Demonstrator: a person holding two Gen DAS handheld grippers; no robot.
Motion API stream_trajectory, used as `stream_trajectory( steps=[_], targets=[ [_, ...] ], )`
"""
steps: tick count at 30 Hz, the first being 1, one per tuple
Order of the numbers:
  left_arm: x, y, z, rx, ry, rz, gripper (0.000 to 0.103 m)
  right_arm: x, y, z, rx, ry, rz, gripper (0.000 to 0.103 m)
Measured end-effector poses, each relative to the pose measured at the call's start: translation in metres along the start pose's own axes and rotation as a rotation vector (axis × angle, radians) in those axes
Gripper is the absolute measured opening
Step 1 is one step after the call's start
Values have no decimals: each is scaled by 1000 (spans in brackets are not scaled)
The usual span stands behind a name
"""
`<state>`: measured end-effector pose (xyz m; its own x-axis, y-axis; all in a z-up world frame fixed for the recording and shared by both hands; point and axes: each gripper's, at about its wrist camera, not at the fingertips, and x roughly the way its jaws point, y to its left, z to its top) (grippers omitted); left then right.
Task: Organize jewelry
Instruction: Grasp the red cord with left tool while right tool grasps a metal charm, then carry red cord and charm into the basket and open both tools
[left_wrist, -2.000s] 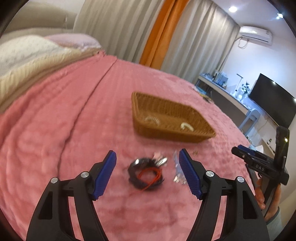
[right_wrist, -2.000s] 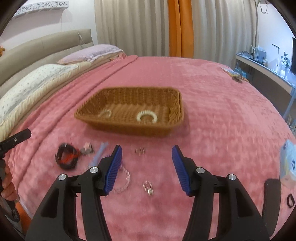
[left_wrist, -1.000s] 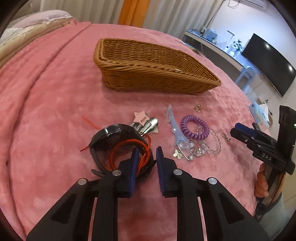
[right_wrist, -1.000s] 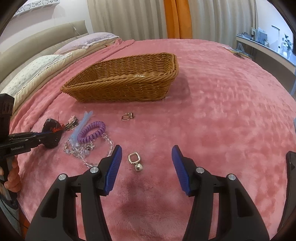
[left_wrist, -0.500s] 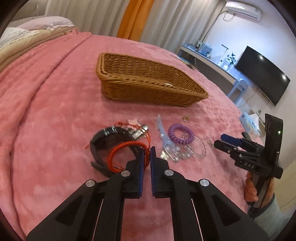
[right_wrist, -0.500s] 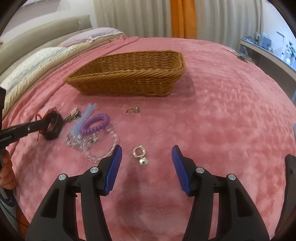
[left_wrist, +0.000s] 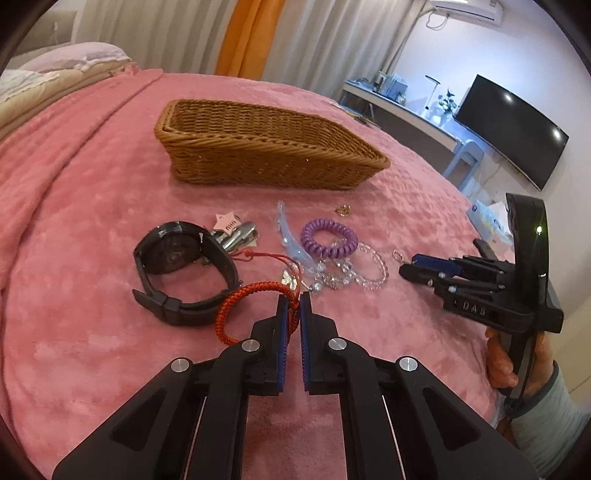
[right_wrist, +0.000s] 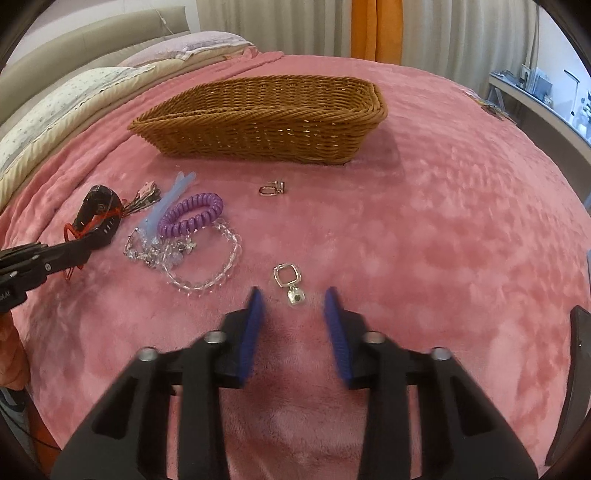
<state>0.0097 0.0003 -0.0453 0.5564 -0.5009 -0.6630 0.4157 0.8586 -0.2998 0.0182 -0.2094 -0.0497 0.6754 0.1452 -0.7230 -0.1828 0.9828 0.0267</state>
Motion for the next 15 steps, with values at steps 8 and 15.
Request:
stream_trajectory(
  steps=[8, 15],
  targets=[
    [-6, -1, 1, -4, -16, -13, 4, -18, 9, 1, -28, -50, 18, 9],
    [-28, -12, 16, 27, -72, -21, 4, -51, 18, 22, -41, -119, 33, 9]
  ],
)
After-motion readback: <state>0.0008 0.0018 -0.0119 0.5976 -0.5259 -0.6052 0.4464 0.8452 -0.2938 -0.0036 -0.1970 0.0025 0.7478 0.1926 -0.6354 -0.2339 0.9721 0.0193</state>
